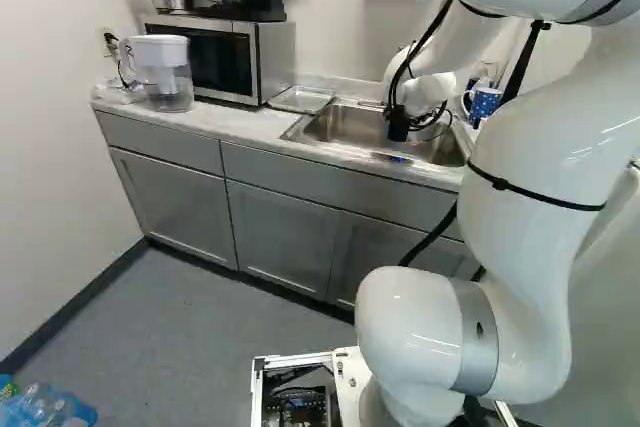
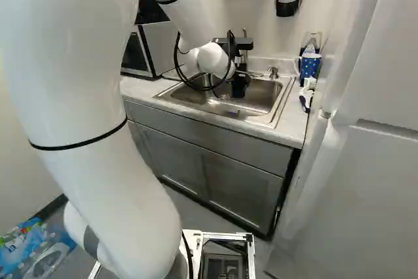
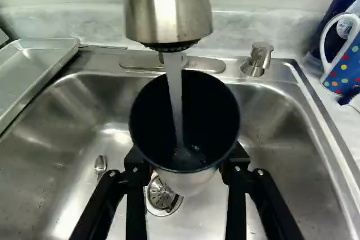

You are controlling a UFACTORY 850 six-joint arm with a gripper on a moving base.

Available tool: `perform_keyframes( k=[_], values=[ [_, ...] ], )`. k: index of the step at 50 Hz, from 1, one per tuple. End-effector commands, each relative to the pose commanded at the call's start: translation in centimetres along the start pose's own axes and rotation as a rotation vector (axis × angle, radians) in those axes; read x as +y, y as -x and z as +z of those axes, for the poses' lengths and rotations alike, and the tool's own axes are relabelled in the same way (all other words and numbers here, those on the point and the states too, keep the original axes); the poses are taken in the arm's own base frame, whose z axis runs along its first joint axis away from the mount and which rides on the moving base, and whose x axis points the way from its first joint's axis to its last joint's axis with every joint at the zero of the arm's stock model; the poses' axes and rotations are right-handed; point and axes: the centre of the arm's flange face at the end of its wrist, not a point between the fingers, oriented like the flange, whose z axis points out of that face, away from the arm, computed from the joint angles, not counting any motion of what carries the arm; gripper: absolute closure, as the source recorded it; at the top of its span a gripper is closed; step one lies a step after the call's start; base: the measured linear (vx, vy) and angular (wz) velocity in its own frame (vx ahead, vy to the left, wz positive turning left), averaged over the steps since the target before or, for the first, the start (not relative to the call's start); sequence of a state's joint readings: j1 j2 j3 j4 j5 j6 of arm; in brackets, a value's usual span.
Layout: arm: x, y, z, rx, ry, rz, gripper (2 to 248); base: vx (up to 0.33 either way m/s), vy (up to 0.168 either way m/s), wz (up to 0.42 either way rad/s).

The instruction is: Rinse the cup and place it in the tray

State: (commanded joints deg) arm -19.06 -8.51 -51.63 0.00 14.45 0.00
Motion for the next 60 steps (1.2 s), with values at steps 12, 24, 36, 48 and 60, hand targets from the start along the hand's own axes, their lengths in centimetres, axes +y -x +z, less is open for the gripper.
perform_keyframes(
  k=[12, 24, 36, 48, 60],
  values=[
    [0.00, 0.00, 0.00, 0.000, 0.000, 0.000, 124, 0.000, 0.000, 0.000],
    [0.00, 0.00, 0.00, 0.000, 0.000, 0.000, 124, 0.000, 0.000, 0.000],
    [0.00, 0.00, 0.00, 0.000, 0.000, 0.000, 124, 0.000, 0.000, 0.000],
    [0.00, 0.00, 0.00, 0.000, 0.000, 0.000, 124, 0.000, 0.000, 0.000],
    [0.00, 0.00, 0.00, 0.000, 0.000, 0.000, 124, 0.000, 0.000, 0.000]
  ],
)
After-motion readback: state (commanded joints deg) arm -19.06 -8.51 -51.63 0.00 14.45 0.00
